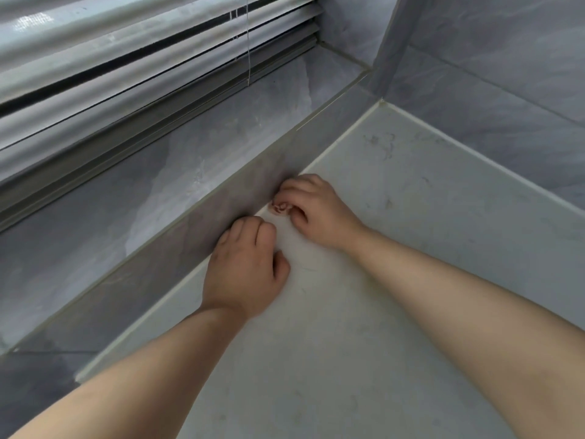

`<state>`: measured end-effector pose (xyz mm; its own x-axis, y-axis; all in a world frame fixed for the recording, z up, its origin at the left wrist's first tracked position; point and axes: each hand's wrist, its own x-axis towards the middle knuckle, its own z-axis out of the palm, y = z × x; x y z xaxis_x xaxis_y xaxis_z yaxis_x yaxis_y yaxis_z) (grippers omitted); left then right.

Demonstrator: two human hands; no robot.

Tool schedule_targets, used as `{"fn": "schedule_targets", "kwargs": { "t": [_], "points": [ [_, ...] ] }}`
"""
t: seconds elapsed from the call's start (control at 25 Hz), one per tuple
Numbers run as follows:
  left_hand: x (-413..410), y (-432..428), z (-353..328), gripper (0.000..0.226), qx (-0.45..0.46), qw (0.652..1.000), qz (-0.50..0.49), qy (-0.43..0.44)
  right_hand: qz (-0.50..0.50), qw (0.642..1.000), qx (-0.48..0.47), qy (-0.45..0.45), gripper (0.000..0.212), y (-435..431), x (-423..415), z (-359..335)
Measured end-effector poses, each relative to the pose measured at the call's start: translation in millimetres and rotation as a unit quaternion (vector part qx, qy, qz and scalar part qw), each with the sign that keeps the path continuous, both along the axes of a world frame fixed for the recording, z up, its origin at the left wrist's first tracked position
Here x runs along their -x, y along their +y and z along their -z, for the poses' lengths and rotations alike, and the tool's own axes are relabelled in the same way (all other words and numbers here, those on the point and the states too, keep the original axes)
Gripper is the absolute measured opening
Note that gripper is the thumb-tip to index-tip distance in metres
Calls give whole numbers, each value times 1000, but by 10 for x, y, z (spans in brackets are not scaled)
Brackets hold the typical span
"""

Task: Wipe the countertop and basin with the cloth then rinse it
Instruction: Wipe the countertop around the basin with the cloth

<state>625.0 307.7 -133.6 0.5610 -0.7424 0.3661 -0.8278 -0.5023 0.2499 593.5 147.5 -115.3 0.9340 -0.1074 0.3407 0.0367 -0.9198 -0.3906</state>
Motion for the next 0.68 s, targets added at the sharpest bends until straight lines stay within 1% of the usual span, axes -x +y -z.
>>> {"fn": "schedule_targets", "kwargs": {
  "t": [0.04, 0.08, 0.12, 0.16, 0.2, 0.24, 0.28, 0.32, 0.36, 0.4, 0.44, 0.48, 0.52, 0.56, 0.6, 0.64, 0.68],
  "points": [
    [-2, 3, 7, 15, 2, 1000, 0, -1, -19, 999, 6, 41, 37, -45, 25, 3],
    [-3, 2, 12, 15, 1, 1000, -1, -3, 0, 997, -3, 81, 35, -112, 47, -58],
    [-2, -1, 15, 15, -1, 1000, -1, -3, 39, 993, -27, 108, 30, -182, 46, -134],
    [-8, -9, 17, 16, -4, 1000, 1, -2, 89, 990, -37, 103, 26, -221, 27, -180],
    [-20, -14, 18, 16, -4, 1000, 1, -1, 116, 989, -51, 74, 26, -213, -10, -220],
    [-26, -18, 19, 15, -1, 1000, 1, 0, 104, 992, -57, 49, 29, -141, -35, -255],
    [-25, -20, 21, 15, 1, 1000, 3, 1, 55, 996, -48, 49, 34, -76, -36, -215],
    [-17, -18, 23, 15, 3, 1000, 4, 2, 10, 997, -32, 66, 37, -27, 3, -119],
    [-10, -12, 23, 15, 2, 1000, 5, 4, -16, 995, -24, 91, 35, -37, 88, -62],
    [-7, -7, 19, 17, -1, 1000, 8, 7, -9, 992, -19, 127, 30, -76, 183, -141],
    [-13, -7, 15, 20, -5, 1000, 9, 11, 30, 986, -34, 160, 26, -153, 246, -222],
    [-24, -15, 9, 24, -8, 1000, 9, 15, 79, 982, -58, 160, 25, -236, 276, -272],
    [-31, -21, 4, 30, -10, 1000, 9, 19, 109, 984, -65, 129, 28, -289, 281, -294],
    [-29, -20, -2, 35, -12, 1000, 9, 20, 111, 987, -69, 89, 35, -293, 245, -271],
    [-14, -16, -8, 38, -15, 1000, 10, 21, 91, 991, -64, 75, 44, -253, 194, -229],
    [-5, -15, -12, 40, -18, 1000, 11, 22, 66, 992, -46, 94, 52, -188, 142, -149],
    [-4, -19, -13, 43, -24, 999, 14, 24, 46, 989, -36, 135, 57, -109, 147, -53]
  ]
}}
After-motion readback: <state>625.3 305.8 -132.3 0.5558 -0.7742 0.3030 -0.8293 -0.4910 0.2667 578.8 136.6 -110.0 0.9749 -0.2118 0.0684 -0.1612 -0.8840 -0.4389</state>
